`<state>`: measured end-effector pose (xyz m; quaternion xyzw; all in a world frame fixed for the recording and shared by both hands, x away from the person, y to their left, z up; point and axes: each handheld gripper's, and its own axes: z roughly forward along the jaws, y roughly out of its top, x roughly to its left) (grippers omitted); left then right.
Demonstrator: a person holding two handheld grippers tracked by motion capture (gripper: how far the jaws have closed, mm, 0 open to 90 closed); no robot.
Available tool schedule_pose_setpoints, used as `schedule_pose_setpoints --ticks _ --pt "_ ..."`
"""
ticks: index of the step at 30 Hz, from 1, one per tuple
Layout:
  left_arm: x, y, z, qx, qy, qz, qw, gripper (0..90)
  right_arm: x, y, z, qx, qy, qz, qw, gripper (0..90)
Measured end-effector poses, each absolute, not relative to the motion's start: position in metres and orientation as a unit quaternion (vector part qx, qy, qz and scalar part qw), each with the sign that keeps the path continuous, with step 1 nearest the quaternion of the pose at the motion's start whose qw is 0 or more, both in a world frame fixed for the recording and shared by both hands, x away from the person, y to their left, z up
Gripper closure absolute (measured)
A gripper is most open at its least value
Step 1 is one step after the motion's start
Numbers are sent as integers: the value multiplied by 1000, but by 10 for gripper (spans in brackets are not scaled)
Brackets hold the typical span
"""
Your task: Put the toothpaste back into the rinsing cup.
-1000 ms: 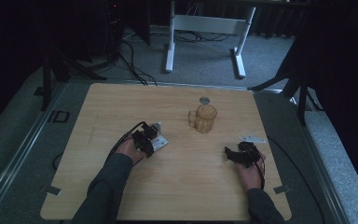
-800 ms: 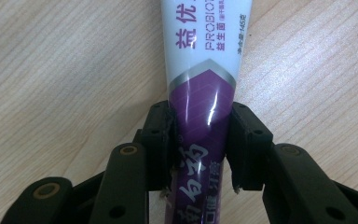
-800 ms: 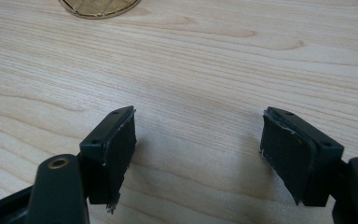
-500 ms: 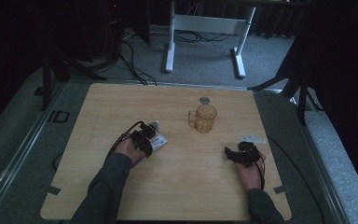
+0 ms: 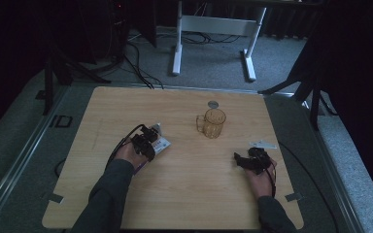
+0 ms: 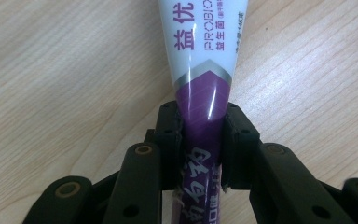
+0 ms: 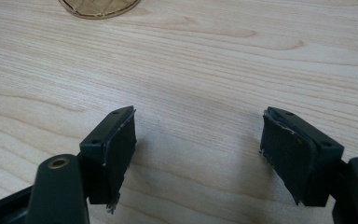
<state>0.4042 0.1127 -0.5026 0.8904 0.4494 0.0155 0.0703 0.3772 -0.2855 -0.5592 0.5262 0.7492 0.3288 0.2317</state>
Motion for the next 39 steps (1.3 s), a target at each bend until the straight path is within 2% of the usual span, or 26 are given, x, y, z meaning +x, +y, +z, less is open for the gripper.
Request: schedule_pose_setpoints --ticks 39 --pt "397 110 -458 868 463 61 170 723 377 -285 -559 527 749 329 231 264"
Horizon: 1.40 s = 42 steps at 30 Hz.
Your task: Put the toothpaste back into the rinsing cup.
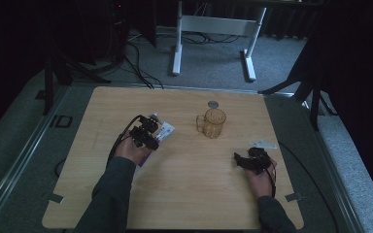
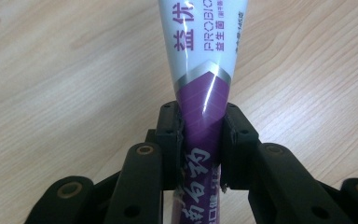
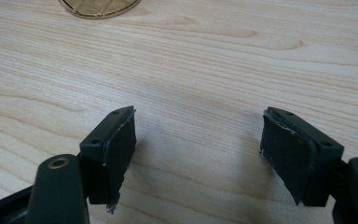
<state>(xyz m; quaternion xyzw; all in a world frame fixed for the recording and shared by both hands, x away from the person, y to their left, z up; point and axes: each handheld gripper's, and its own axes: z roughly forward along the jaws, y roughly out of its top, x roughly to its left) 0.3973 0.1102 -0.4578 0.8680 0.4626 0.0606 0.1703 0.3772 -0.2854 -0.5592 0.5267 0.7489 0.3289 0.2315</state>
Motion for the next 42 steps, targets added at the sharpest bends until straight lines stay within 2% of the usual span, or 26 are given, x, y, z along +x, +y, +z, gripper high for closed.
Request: schedule_pose_setpoints --ticks 42 --pt "396 99 -435 835 461 106 280 724 377 -286 -559 527 749 329 231 265"
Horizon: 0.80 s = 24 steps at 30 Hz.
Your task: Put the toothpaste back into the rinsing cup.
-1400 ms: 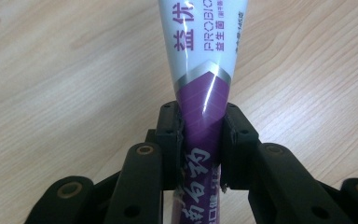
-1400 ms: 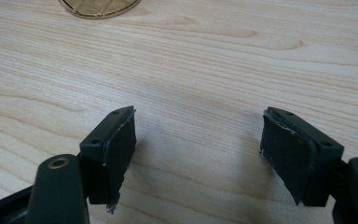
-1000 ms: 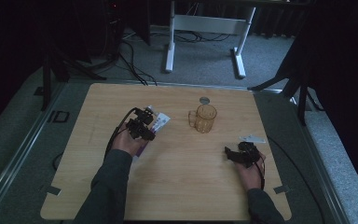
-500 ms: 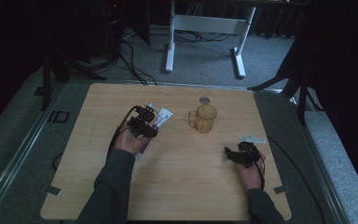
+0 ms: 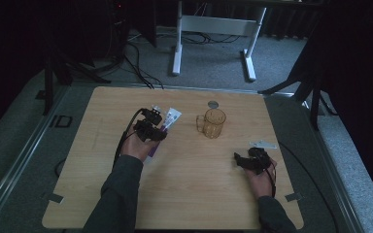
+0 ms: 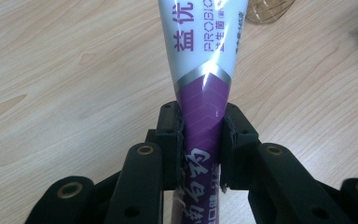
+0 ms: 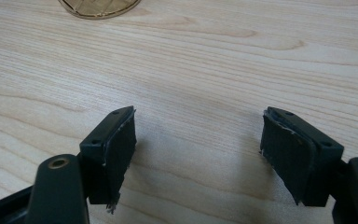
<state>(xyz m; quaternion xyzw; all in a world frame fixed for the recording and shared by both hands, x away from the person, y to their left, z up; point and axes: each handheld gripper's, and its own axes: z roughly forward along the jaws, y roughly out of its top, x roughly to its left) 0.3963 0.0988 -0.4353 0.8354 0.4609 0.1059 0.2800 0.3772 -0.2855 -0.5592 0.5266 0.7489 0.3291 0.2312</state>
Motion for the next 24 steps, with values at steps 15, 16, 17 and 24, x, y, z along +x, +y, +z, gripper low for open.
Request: schedule_pose_setpoints --ticks 15,16,17,24 --pt "393 84 -425 833 446 139 295 724 377 -286 -559 526 749 329 232 265" --pt "393 84 -425 833 446 139 295 724 377 -286 -559 526 749 329 232 265" --pt "394 82 -425 833 445 144 297 724 377 -286 -559 526 749 330 232 265" --pt "394 77 -423 829 437 158 310 724 377 -286 -559 526 749 330 231 265"
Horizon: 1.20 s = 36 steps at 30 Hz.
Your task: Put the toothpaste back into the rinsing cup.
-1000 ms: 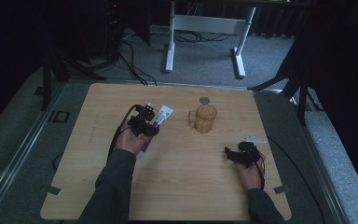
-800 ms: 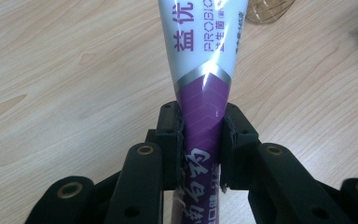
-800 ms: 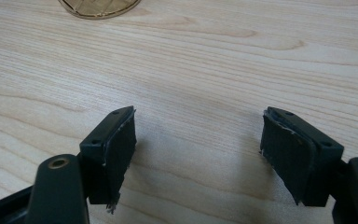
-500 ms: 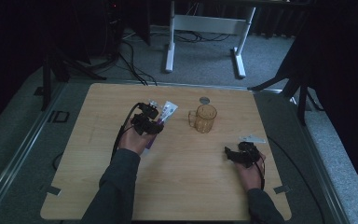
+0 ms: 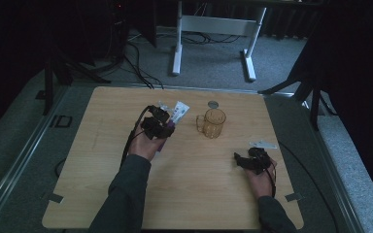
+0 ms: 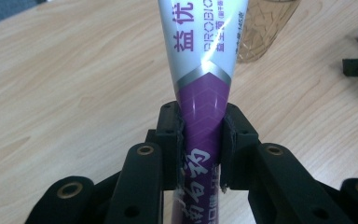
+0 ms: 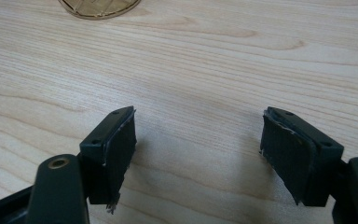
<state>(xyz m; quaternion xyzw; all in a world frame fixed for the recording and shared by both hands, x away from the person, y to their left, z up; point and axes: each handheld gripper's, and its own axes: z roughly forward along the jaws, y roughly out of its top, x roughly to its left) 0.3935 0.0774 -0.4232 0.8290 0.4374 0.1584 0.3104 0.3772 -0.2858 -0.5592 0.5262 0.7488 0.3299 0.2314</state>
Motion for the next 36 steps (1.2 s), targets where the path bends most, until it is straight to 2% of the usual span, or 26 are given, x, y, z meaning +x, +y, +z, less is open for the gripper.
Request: schedule_pose_setpoints --ticks 13,22,36 --pt "397 66 -419 832 415 178 324 723 377 -285 -559 526 749 329 232 265" --pt "397 63 -413 821 403 195 354 724 377 -285 -559 526 749 329 232 265" --pt "405 57 -406 821 389 197 368 723 377 -285 -559 526 749 329 232 264"
